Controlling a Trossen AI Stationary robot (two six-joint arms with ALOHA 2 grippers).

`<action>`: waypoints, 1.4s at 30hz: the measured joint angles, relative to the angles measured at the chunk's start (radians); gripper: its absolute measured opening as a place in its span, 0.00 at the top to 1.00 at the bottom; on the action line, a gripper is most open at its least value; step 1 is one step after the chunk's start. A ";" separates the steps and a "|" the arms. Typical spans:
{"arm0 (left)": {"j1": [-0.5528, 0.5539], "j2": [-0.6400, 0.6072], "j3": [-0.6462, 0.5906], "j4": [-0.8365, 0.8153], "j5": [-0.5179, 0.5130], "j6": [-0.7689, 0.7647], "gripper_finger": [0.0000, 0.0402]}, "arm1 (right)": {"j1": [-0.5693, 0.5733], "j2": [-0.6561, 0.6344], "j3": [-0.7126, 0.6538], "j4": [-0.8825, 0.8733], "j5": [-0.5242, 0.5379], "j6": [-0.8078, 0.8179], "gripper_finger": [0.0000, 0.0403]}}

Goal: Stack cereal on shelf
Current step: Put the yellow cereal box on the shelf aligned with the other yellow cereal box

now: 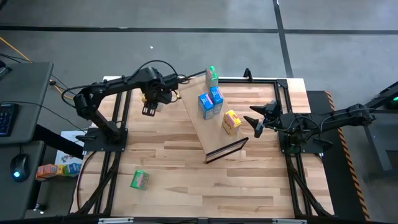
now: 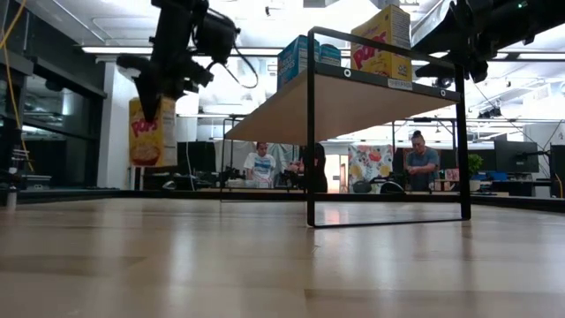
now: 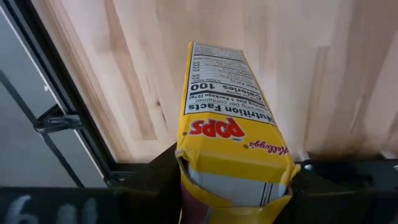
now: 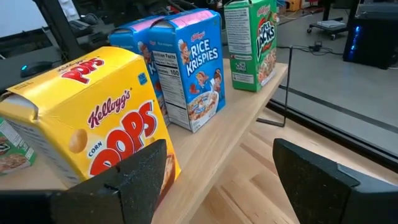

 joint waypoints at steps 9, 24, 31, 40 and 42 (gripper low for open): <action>-0.102 -0.015 0.009 -0.012 0.071 -0.062 0.64 | 0.000 0.000 0.000 0.000 -0.001 0.003 0.29; -0.154 -0.015 0.009 -0.013 0.224 -0.106 0.64 | 0.000 0.000 0.000 -0.011 -0.021 0.000 0.29; -0.153 -0.016 0.009 -0.012 0.285 -0.106 0.64 | 0.000 0.000 0.000 -0.011 -0.021 0.000 0.29; -0.154 -0.016 0.009 -0.010 0.413 -0.141 0.64 | 0.000 0.000 0.000 -0.011 -0.068 -0.001 0.29; -0.154 -0.016 0.009 -0.020 0.438 -0.165 0.64 | 0.000 0.000 0.000 -0.011 -0.106 0.000 0.29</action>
